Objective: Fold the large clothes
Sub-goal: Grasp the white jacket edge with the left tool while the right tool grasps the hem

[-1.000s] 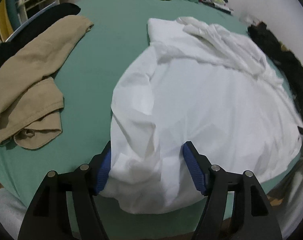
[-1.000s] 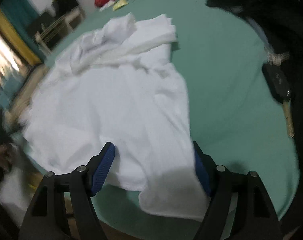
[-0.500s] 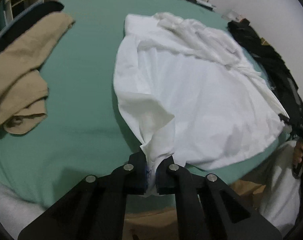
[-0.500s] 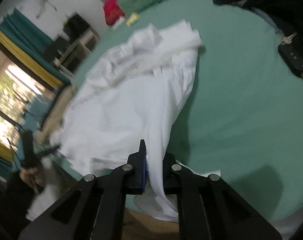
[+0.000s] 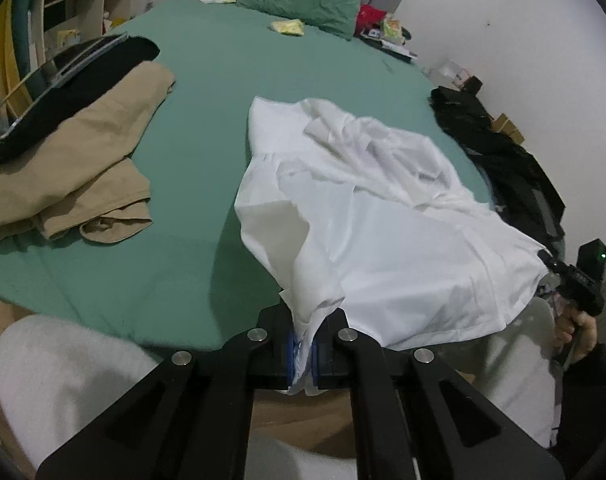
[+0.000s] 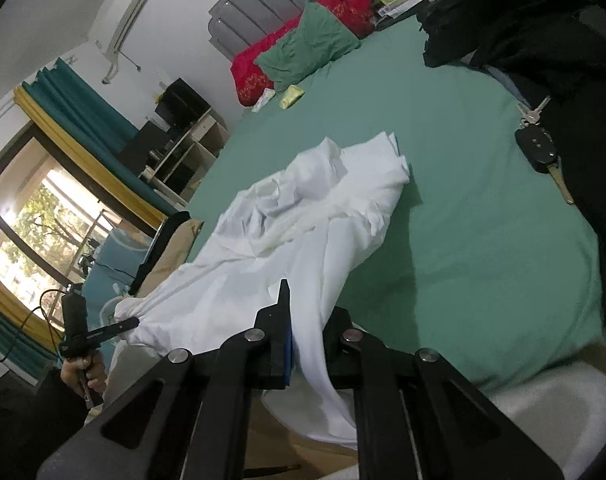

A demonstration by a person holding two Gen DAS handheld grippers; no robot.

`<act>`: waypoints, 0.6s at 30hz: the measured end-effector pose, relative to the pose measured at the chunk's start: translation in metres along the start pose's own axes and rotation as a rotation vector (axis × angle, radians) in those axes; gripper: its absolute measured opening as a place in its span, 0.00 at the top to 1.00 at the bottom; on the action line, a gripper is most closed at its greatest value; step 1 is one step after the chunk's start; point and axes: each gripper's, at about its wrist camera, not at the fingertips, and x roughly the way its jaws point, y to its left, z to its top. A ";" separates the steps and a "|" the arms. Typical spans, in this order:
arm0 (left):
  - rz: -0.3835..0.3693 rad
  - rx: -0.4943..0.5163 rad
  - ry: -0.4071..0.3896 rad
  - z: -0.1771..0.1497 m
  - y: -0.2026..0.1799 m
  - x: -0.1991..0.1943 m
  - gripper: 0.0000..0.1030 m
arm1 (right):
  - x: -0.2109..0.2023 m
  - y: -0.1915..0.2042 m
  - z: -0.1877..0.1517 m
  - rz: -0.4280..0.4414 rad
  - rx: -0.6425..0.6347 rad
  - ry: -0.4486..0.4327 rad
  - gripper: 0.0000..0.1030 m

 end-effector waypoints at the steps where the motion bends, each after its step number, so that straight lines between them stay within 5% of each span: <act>1: -0.001 0.008 -0.003 -0.003 -0.002 -0.006 0.94 | -0.003 0.002 -0.002 0.000 0.000 -0.003 0.92; 10: 0.003 -0.039 -0.007 -0.024 -0.002 -0.021 0.94 | -0.016 0.016 -0.005 -0.035 -0.024 -0.011 0.92; 18: -0.003 -0.031 -0.089 -0.003 -0.002 -0.024 0.94 | -0.011 0.011 0.015 -0.077 -0.054 -0.039 0.91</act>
